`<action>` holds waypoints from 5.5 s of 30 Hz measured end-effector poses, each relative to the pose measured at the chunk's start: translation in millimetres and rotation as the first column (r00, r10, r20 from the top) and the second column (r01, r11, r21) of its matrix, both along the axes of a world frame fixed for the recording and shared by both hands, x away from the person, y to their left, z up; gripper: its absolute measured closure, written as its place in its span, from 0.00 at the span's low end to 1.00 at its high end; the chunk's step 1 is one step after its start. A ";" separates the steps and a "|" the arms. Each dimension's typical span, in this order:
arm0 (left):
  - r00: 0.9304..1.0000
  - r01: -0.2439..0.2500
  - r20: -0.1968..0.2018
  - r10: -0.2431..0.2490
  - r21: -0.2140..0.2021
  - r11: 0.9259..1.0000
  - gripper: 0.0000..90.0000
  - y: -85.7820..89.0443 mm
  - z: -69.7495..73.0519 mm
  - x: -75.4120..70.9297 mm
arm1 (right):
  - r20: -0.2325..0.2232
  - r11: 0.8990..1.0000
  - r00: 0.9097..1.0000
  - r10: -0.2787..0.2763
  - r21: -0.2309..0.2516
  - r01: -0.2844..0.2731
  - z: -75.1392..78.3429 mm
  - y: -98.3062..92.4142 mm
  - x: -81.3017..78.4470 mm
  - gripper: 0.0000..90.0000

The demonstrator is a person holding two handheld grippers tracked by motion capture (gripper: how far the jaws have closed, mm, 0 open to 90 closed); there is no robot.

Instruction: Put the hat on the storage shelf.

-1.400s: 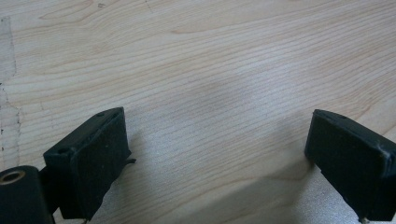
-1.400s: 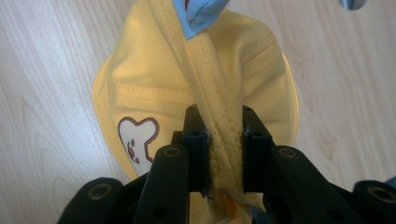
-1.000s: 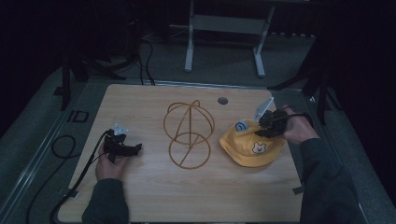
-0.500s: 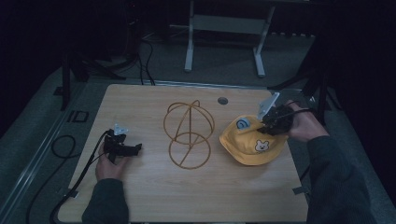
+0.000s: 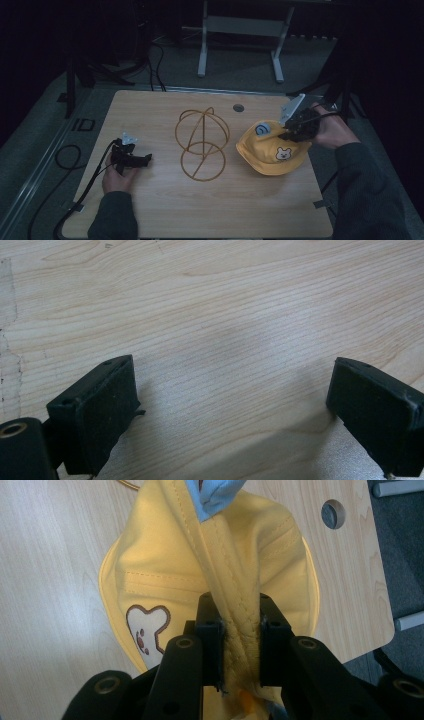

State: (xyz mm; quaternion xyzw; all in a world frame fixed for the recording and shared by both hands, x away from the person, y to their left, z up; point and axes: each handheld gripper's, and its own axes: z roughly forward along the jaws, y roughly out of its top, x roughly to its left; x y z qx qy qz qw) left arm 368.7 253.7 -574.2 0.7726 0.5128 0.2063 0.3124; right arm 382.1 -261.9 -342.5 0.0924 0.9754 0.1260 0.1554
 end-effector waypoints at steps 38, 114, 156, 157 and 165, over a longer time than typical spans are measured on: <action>1.000 -0.001 0.001 0.001 0.001 1.000 0.07 0.0 0.1 -0.2 | 0.035 0.999 0.999 -0.009 0.050 0.007 62.4 5.1 -1.3 0.85; 1.000 -0.002 0.003 0.002 0.000 1.000 0.07 -0.2 0.0 -0.5 | 0.085 0.972 0.981 0.176 0.146 -0.187 98.0 160.4 3.9 0.85; 1.000 -0.003 0.003 0.003 0.000 1.000 0.07 -0.3 -0.1 -0.5 | 0.036 0.969 0.982 0.187 0.155 -0.191 59.7 213.5 9.0 0.50; 1.000 -0.003 0.003 0.003 0.000 1.000 0.07 -0.2 -0.1 -0.5 | 0.039 0.971 0.982 0.184 0.152 -0.187 59.3 213.9 8.6 0.47; 1.000 -0.003 0.004 0.003 0.000 1.000 0.07 -0.3 -0.1 -0.5 | 0.079 0.973 0.986 0.149 0.165 -0.160 63.7 210.5 5.8 0.28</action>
